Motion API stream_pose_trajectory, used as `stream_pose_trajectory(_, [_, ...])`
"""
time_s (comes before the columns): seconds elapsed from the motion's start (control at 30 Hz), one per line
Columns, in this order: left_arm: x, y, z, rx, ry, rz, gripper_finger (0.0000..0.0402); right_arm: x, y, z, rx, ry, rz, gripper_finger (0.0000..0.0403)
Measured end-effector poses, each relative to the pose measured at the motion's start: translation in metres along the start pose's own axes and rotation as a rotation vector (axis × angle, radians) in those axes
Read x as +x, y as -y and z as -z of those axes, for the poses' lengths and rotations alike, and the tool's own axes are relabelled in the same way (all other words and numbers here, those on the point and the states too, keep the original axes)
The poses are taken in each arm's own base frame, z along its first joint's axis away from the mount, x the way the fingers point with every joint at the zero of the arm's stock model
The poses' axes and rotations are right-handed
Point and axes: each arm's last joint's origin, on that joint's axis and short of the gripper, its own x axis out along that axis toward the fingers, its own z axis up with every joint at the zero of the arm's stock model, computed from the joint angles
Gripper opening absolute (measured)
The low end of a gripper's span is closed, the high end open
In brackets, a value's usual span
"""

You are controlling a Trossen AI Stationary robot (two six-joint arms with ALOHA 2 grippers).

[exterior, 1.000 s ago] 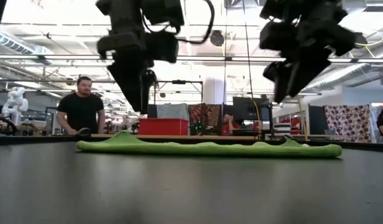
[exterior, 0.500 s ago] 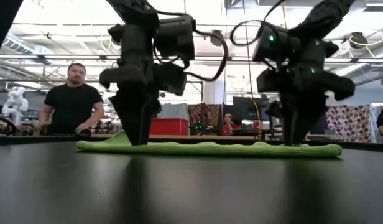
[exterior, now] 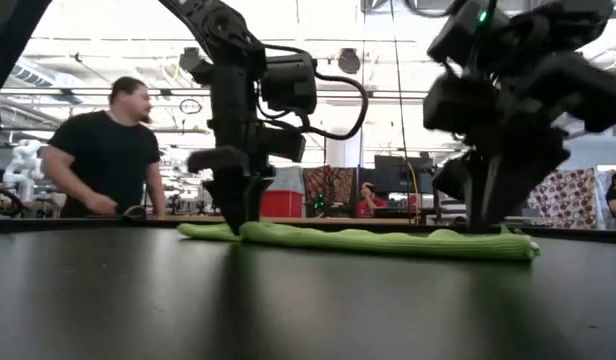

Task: Roll towel
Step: Roll the green towel

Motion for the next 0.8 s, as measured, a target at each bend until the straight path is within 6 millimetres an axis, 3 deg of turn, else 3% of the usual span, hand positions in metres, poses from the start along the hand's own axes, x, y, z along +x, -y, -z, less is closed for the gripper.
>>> stream_pose_trajectory(0.2, [-0.001,-0.028,-0.002,0.038,0.051,-0.099,0.0237,0.004,-0.017,-0.010,0.007,0.096,-0.054,0.0095])
stream_pose_trajectory(0.33, [-0.014,-0.032,-0.004,0.001,0.017,-0.102,0.0237,-0.006,-0.016,-0.013,0.002,0.088,0.015,0.0095])
stream_pose_trajectory(0.53, [-0.033,-0.016,-0.010,-0.102,0.001,-0.090,0.0237,-0.017,0.004,-0.014,-0.026,0.051,0.200,0.0095])
stream_pose_trajectory(0.8, [-0.026,0.009,-0.025,-0.224,0.091,0.026,0.0237,-0.023,0.035,-0.015,-0.041,0.012,0.277,0.0095])
